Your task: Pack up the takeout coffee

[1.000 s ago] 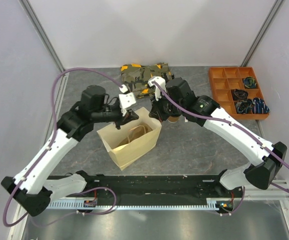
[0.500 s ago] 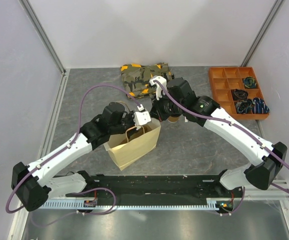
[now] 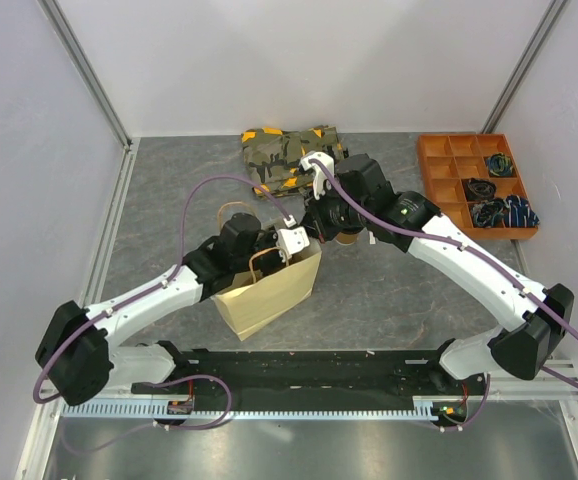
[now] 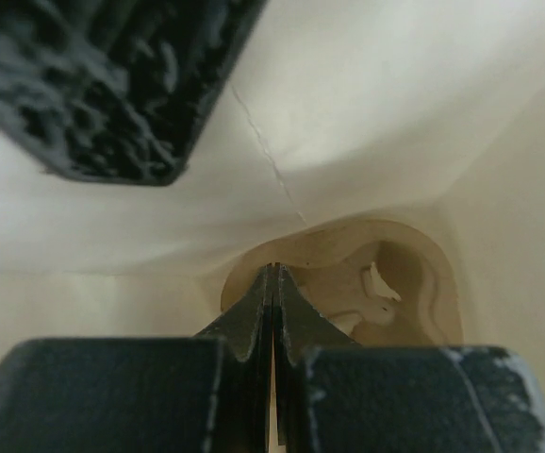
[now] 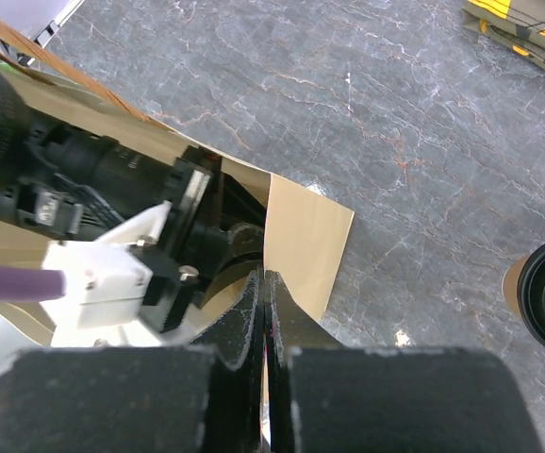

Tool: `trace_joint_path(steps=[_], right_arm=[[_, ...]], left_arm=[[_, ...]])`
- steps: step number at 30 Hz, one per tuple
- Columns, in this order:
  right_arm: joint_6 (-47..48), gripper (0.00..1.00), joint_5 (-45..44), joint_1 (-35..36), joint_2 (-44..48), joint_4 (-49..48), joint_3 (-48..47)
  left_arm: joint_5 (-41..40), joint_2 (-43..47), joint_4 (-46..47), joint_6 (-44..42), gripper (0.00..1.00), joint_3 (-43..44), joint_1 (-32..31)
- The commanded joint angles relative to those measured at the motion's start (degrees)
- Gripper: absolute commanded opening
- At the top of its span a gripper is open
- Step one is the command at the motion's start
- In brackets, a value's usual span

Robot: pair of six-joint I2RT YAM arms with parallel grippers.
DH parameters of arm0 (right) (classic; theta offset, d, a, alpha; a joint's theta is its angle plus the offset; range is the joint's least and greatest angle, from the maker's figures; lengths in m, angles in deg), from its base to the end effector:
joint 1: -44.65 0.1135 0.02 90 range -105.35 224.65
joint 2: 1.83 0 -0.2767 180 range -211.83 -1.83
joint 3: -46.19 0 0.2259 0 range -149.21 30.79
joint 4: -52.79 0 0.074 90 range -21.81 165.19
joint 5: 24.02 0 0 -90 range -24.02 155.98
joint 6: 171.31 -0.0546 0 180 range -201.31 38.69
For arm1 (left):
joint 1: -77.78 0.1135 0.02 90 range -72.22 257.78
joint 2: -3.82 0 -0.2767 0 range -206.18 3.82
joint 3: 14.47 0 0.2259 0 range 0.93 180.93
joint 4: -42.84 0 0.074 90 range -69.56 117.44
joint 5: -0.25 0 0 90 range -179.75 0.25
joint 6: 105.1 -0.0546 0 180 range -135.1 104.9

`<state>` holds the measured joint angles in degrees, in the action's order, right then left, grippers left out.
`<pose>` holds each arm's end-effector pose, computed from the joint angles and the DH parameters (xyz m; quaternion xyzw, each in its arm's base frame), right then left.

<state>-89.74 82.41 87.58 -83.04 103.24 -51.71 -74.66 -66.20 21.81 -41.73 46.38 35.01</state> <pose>0.2085 0.2151 0.3816 -0.3232 0.8137 0.3157 0.3658 0.1797 -0.1856 0.2738 0.5430 0.6693 -0.1821 0.4733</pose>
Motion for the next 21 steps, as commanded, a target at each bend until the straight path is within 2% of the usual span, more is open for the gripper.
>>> trace_joint_path(steps=[1,14,21], right_arm=[[-0.8,0.00,1.1,-0.2,1.2,-2.4,0.2],[-0.8,0.00,1.1,-0.8,1.3,-3.1,0.4],[-0.7,0.00,-0.5,-1.4,1.8,-3.5,0.9]], left_arm=[[-0.3,-1.0,7.2,1.2,0.02,-2.2,0.1],[-0.5,-7.1,8.3,-0.2,0.02,-3.3,1.1],[-1.4,-6.0,4.1,-0.6,0.02,-2.0,1.1]])
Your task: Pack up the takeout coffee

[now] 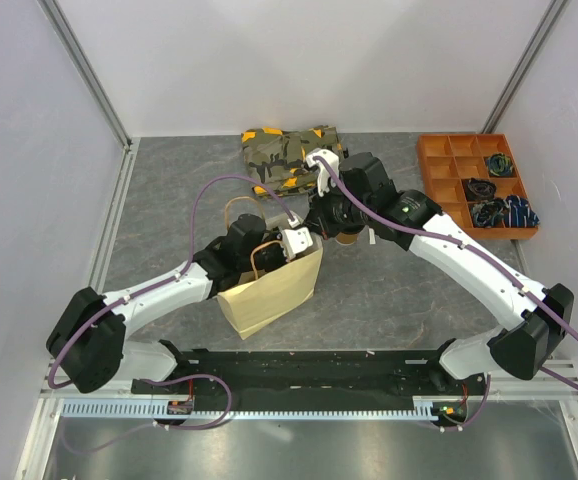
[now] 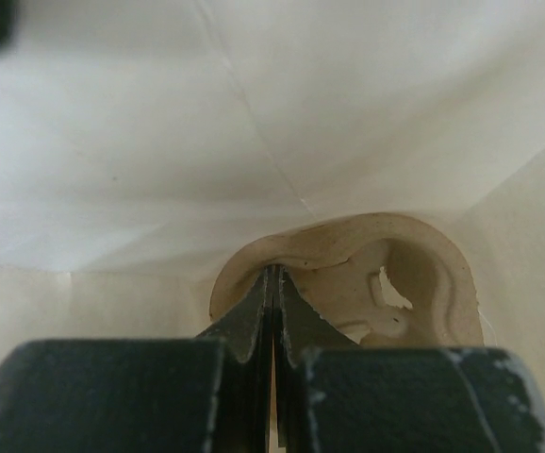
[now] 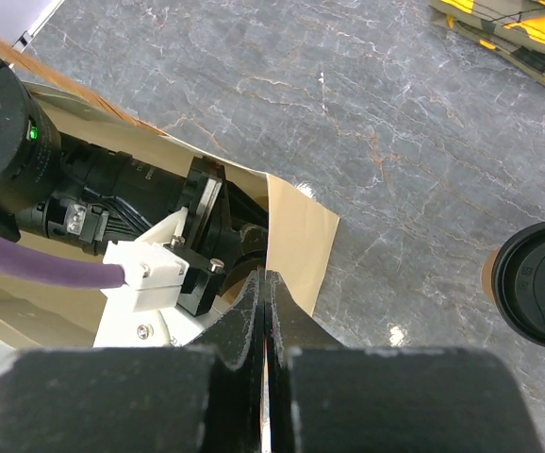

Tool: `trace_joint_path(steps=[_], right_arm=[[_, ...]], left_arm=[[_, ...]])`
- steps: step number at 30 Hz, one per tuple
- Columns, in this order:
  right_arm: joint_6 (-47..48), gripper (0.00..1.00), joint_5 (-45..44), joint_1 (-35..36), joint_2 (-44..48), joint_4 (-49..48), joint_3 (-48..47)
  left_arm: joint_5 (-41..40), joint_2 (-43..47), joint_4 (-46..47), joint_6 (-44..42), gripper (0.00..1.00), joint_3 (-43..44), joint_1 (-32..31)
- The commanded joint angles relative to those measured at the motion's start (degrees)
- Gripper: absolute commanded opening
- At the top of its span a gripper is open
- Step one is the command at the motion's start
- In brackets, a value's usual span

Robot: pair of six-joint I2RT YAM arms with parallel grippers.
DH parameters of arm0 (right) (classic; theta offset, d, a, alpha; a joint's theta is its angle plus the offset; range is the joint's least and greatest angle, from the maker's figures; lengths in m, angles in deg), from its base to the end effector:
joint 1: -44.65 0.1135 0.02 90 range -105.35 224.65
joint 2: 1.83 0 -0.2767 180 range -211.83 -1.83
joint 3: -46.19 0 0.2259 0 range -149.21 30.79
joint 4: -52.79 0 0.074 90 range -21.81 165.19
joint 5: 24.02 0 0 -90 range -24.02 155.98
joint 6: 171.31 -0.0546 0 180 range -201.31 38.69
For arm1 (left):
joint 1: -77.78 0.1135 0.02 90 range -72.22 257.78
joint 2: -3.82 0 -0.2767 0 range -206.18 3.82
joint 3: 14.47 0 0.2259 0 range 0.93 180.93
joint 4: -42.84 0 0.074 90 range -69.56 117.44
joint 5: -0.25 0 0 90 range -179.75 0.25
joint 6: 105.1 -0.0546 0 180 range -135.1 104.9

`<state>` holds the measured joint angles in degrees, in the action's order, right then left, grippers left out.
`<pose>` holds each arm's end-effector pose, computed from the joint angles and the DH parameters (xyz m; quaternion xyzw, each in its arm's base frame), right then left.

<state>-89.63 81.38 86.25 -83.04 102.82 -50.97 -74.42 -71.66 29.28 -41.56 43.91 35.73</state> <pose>0.2146 0.2099 0.3781 -0.3108 0.8207 0.3034 0.3713 0.1949 -0.1952 0.2504 0.5393 0.6746 -0.1814 0.4703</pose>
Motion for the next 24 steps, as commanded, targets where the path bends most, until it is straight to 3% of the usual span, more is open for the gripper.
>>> trace_joint_path(steps=[1,8,24], right_arm=[[-0.8,0.00,0.4,-0.2,1.8,-3.2,0.3],[-1.5,0.00,-0.9,-0.4,1.8,-4.2,0.9],[-1.4,0.00,-0.5,-0.5,3.0,-4.9,1.9]], left_arm=[[-1.3,0.7,-3.8,-1.0,0.02,0.4,0.4],[0.8,3.2,-5.8,-5.9,0.02,-0.3,-0.5],[-4.1,-7.6,-8.3,-0.9,0.02,4.0,-0.3]])
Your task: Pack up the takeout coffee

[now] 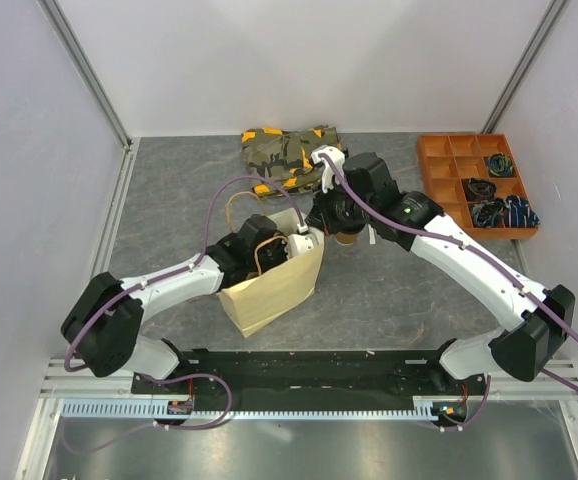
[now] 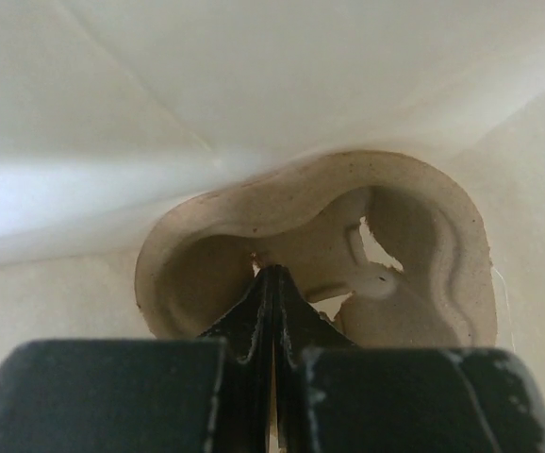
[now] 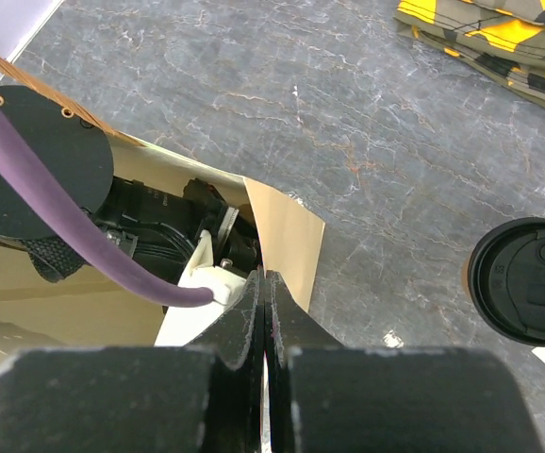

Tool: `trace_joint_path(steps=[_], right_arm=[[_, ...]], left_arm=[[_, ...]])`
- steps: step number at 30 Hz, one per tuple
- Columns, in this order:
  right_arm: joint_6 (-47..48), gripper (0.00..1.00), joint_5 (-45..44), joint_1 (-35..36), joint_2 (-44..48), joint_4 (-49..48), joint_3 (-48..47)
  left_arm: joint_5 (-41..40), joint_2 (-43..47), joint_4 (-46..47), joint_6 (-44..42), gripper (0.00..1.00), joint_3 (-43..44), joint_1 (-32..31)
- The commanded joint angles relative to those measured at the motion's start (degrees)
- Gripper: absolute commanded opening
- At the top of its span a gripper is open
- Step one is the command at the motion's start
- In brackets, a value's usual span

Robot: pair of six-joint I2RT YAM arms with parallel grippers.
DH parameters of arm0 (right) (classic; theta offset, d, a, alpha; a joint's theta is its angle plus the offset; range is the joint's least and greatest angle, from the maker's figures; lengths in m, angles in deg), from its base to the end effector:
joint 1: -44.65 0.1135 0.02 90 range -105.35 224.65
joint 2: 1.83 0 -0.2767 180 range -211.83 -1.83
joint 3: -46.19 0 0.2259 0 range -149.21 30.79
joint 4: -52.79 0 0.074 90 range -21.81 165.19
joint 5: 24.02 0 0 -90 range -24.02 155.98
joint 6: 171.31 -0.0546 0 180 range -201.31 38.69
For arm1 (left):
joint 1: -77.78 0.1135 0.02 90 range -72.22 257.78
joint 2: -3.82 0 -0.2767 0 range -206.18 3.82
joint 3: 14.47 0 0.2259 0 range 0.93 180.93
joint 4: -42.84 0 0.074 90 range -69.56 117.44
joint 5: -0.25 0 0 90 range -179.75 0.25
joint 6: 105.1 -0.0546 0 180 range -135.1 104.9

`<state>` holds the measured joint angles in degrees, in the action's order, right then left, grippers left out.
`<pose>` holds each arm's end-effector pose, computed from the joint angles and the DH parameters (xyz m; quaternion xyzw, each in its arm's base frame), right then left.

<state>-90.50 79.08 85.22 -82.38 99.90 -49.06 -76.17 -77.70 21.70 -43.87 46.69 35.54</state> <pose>0.2202 0.2048 0.3756 -0.2883 0.8233 0.2920 0.3921 0.2032 -0.2019 0.2244 0.5653 0.7088 -0.1549 0.3924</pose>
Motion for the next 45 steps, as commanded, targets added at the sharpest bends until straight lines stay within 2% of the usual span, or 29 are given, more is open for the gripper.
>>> trace_joint_path(steps=[1,21,27,34,38,45], right_arm=[[-0.5,0.00,1.8,0.6,2.4,-1.9,0.0],[-0.1,0.00,-1.1,0.6,3.8,-3.8,0.8],[0.3,0.00,-1.1,0.4,3.9,-4.3,1.0],[0.8,0.00,-2.2,0.6,3.8,-4.4,1.6],[0.9,0.00,-2.6,0.5,3.7,-4.5,1.7],[0.9,0.00,-2.5,0.5,4.0,-4.5,2.2]], left_arm=[[-2.3,-1.8,-1.3,1.4,0.02,1.2,-0.1],[-5.1,-8.7,-15.9,-1.5,0.02,5.0,-0.1],[-4.0,-4.9,-15.3,-0.9,0.02,5.5,-0.1],[-5.6,0.6,-12.9,2.0,0.02,10.9,-0.1],[-4.6,3.9,-10.0,2.1,0.02,9.3,-0.2],[-7.0,0.7,-9.4,2.8,0.02,6.5,-0.2]])
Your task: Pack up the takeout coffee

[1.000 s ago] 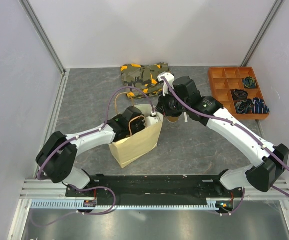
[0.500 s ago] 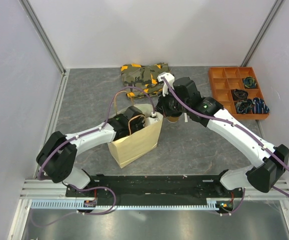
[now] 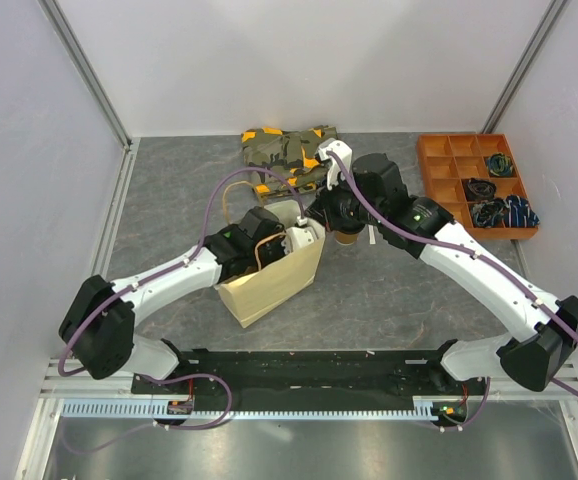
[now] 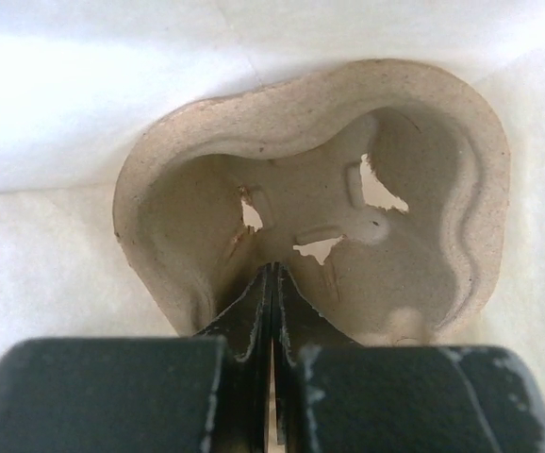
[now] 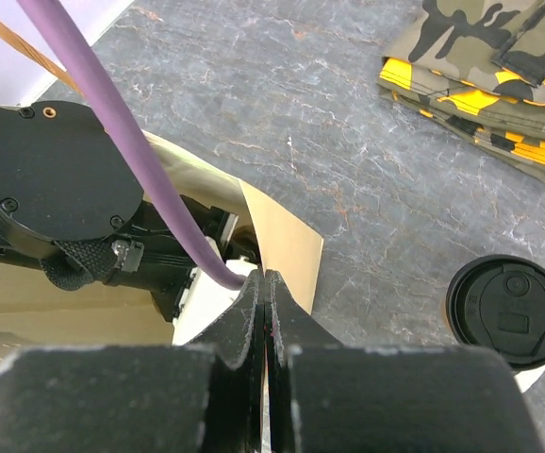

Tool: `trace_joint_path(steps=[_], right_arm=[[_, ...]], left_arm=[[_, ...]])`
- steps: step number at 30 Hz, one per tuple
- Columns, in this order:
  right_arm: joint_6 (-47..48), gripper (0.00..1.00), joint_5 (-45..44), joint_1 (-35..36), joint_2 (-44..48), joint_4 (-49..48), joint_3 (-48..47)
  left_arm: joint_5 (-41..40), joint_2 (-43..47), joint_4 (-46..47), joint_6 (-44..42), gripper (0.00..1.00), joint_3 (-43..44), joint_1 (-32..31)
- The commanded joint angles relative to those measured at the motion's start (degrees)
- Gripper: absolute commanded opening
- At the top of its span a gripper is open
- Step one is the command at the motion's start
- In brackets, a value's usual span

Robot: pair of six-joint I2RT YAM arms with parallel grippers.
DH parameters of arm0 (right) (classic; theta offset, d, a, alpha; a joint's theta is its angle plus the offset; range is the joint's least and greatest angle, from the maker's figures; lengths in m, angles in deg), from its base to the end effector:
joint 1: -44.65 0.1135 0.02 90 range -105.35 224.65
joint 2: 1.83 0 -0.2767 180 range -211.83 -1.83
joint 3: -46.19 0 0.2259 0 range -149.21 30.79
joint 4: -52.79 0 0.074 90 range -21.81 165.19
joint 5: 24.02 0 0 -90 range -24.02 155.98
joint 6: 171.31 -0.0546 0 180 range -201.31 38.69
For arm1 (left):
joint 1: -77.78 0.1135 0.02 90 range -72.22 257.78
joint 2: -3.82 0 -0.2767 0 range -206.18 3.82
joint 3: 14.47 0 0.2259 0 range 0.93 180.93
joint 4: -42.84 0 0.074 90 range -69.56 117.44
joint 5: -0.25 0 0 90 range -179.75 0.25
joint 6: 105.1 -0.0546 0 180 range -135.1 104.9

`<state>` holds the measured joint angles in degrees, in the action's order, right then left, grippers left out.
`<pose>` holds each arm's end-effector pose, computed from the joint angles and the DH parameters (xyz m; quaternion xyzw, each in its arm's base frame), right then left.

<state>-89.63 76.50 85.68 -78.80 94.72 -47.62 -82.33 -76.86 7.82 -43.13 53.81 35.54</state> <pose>0.2118 0.1975 0.3944 -0.2838 0.7924 0.2934 0.4533 0.2044 -0.1951 0.2437 0.5543 0.7469 -0.1046 0.3521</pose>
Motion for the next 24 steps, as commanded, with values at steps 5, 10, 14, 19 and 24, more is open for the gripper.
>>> trace_joint_path(steps=[5,10,14,19,24], right_arm=[[0.4,0.00,0.0,0.0,0.9,0.9,1.8],[1.1,0.00,-0.2,0.1,1.9,1.1,3.5],[1.3,0.00,-0.1,0.0,1.9,1.0,3.9],[1.3,0.00,-0.2,0.1,1.9,0.9,3.5],[0.8,0.00,-0.7,0.1,2.3,0.8,3.3]], left_arm=[[7.1,3.9,9.9,1.9,0.02,-4.8,0.5],[7.7,10.5,17.5,2.3,0.02,-7.9,0.4],[6.6,10.1,17.9,1.6,0.03,-7.5,0.3],[4.2,4.2,10.7,0.7,0.02,-4.2,0.2],[0.9,1.2,7.7,0.3,0.02,-3.5,0.2]])
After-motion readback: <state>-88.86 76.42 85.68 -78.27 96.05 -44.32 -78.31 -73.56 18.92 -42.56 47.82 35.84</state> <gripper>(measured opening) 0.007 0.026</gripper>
